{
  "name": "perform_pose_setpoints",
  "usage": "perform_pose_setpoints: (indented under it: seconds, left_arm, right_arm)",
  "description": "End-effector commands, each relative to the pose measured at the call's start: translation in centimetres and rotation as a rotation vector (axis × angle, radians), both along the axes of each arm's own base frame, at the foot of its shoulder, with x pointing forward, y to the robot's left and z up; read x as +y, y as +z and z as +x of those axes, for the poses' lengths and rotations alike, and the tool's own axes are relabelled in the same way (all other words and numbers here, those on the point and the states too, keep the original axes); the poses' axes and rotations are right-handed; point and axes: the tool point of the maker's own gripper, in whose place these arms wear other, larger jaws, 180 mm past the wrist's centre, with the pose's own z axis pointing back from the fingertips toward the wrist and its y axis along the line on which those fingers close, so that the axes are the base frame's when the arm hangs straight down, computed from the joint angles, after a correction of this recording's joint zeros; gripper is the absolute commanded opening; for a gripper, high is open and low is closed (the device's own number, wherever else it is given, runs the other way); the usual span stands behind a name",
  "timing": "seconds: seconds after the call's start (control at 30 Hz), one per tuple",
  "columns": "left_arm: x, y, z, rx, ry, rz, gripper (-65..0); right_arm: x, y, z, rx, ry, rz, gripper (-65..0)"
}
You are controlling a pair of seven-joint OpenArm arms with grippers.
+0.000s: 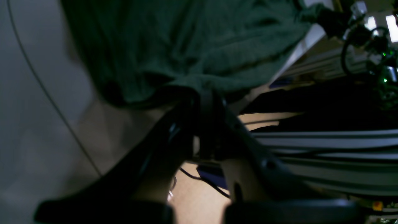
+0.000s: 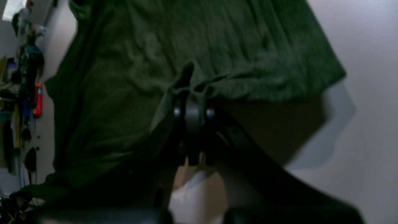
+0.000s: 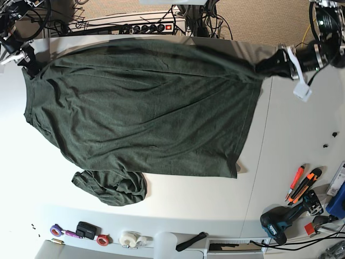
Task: Layout the t-shirt on the table in an organized manner, then fold the t-shirt properly
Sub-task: 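Lift the shirt edge with both grippers and stretch it taut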
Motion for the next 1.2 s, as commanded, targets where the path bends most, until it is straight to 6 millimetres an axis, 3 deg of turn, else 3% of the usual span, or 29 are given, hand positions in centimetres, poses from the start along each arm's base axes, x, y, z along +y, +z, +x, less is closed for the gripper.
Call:
perform_pose_setpoints:
  seconds: [0.0, 0.17, 0.33, 0.53, 1.13, 1.17]
  left_arm:
    - [0.3, 1.6, 1.3, -0.064, 0.008, -0.013, -65.0]
    - [0.4, 3.9, 4.4, -0.174, 0.053, -0.048, -65.0]
    - [1.7, 3.3, 6.3, -0.222, 0.108, 0.059, -65.0]
    - [2.3, 2.5, 6.4, -0.212, 0.115, 0.113, -65.0]
    - [3.1, 1.3, 6.3, -0.198, 0.114, 0.196, -65.0]
    - [3.1, 1.3, 6.4, -0.201, 0.116, 0.197, -60.3]
  right_arm:
    - [-1.1, 2.1, 1.1, -0.065, 0.008, -0.047, -65.0]
    - [-1.1, 2.8, 2.6, -0.099, 0.007, -0.054, -65.0]
    - [-1.9, 1.5, 2.2, -0.013, -0.008, -0.104, -65.0]
    - [-3.2, 0.3, 1.4, 0.064, -0.056, -0.151, -65.0]
    - [-3.1, 0.2, 1.3, 0.071, -0.052, -0.15, -65.0]
    - [-3.1, 0.2, 1.4, 0.07, -0.052, -0.151, -65.0]
